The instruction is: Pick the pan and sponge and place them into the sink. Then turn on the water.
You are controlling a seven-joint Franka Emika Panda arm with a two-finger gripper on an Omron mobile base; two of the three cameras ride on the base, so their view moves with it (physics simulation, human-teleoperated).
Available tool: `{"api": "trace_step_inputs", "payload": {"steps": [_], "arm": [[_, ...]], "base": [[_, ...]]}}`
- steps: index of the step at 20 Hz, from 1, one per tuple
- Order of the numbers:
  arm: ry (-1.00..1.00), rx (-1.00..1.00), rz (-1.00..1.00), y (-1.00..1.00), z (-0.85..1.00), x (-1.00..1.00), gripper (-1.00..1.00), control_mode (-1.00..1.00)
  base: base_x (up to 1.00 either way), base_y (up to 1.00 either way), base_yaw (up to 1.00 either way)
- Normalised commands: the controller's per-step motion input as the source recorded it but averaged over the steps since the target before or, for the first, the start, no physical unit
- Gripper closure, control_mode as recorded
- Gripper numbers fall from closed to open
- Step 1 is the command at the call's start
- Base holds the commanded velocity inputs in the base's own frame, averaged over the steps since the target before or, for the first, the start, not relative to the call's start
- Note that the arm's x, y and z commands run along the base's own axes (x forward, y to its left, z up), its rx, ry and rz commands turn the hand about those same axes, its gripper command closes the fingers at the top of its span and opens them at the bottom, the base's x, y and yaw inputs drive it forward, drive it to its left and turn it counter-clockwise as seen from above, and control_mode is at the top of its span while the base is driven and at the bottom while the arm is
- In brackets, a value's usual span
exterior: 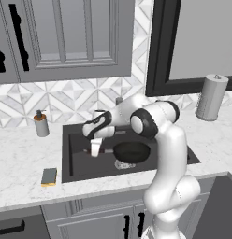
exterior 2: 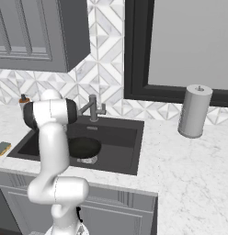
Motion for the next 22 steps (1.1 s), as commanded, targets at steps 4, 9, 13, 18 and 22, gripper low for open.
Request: {"api": "trace_step_inputs", "payload": {"steps": [4, 9, 13, 18, 22], "arm": [[0.0, -0.05, -0.14, 0.39, -0.41, 0.0, 1.0, -1.0], [0.0, -0.1, -0.1, 0.27, -0.38, 0.1, 1.0, -1.0], [0.0, -0.09, -0.08, 0.24, -0.4, 0.06, 1.0, -1.0], [0.0, -0.06, -0.09, 0.39, -0.37, 0.0, 1.0, -1.0], [0.0, -0.02, -0.1, 0.36, -0.33, 0.03, 1.0, -1.0]], "base": [[0.0, 0.0, 0.0], [0.0, 0.0, 0.0], [0.0, 0.0, 0.0], [0.0, 0.0, 0.0], [0.0, 0.0, 0.0]]}}
